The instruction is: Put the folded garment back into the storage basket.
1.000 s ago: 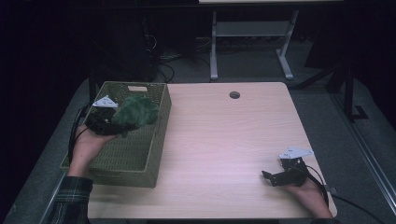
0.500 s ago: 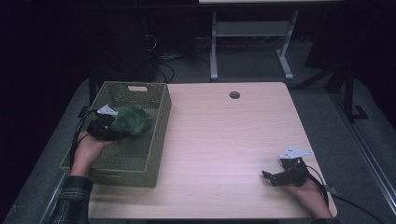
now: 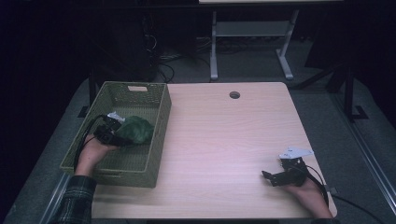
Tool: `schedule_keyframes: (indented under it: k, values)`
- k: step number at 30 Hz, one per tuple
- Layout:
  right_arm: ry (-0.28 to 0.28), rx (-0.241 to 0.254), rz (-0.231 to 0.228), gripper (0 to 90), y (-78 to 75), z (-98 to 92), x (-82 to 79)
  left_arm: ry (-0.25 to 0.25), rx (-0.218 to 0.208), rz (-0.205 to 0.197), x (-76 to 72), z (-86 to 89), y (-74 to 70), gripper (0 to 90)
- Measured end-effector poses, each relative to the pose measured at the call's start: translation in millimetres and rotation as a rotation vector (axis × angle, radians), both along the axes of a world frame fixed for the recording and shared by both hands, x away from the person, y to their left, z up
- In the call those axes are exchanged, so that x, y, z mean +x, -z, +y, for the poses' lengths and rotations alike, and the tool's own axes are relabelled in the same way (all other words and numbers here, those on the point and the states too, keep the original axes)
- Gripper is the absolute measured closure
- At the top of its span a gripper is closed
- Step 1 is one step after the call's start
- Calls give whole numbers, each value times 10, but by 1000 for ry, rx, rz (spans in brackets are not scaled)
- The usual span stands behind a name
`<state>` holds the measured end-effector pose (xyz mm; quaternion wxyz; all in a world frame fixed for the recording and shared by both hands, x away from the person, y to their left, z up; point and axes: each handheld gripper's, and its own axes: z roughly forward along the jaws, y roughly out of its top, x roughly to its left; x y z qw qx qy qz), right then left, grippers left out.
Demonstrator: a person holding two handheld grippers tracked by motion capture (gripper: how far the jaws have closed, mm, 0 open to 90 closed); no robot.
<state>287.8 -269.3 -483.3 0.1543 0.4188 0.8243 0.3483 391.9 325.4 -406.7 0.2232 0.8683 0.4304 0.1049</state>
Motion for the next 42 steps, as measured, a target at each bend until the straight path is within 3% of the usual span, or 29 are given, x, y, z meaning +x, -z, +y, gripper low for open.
schedule_keyframes:
  k: [3,11,19,27,35,42]
  values:
    - [0,0,0,16,0,0,0,1,4,6,-3,-3,17,580]
    - [-1,0,-1,16,1,-1,0,-10,-4,12,-13,8,49,395]
    - [-1,-1,-1,17,0,-2,0,-19,-6,-39,-55,14,-23,230]
    - [0,1,0,17,0,0,0,-24,-36,-102,-116,18,-216,207]
    - [0,0,0,16,0,0,0,-27,-124,-165,-154,-25,-401,174]
    - [-1,0,0,17,0,-1,0,8,-163,-185,-188,-170,-511,142]
